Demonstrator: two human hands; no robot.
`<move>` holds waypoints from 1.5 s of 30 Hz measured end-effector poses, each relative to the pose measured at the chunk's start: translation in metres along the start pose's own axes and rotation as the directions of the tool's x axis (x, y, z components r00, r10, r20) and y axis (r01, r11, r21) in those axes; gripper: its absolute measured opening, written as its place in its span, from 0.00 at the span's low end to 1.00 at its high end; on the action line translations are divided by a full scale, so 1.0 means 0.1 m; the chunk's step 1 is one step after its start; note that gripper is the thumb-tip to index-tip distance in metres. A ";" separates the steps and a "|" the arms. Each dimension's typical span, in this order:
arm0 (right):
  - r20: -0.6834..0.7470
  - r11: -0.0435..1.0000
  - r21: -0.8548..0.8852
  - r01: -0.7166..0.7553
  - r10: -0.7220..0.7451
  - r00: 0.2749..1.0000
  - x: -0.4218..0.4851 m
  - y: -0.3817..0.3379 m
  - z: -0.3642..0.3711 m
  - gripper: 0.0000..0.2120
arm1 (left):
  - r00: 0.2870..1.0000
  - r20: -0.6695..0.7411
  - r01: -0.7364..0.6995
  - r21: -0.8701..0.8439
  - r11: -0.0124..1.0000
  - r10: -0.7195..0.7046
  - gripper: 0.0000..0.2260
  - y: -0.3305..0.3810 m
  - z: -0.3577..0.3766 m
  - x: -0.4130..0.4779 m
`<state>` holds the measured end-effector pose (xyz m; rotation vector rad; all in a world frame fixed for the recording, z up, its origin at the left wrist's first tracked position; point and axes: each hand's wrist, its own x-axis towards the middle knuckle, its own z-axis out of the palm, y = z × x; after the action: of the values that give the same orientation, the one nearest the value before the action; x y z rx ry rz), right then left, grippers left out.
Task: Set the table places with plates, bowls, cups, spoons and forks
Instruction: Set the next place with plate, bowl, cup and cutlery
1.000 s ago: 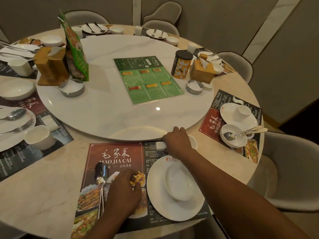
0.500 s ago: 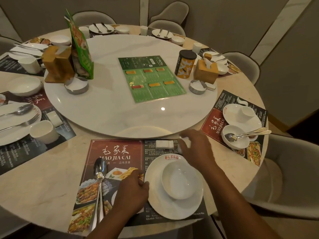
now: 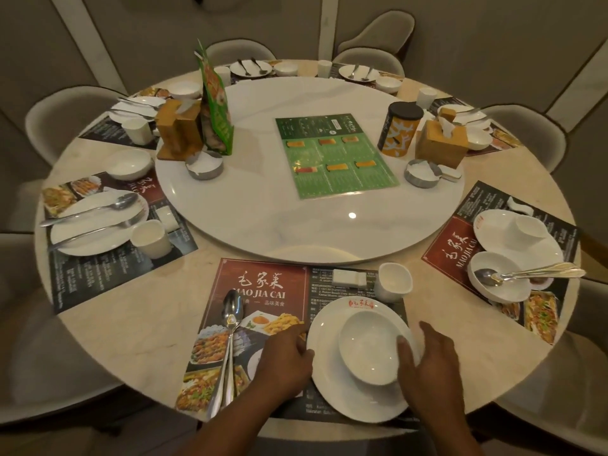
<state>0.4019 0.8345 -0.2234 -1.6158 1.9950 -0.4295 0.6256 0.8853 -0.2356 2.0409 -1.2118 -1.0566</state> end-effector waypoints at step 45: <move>0.183 0.885 -0.122 0.449 -0.424 0.887 -0.32 -0.81 0.79 0.59 | 0.958 -0.283 0.052 0.014 0.999 -0.046 0.06 -0.81 -1.15 -0.10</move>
<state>0.5173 0.8532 -0.2359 -2.1446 1.5764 -0.3004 0.7567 0.9367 -0.2301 2.1603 -1.0334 -0.7430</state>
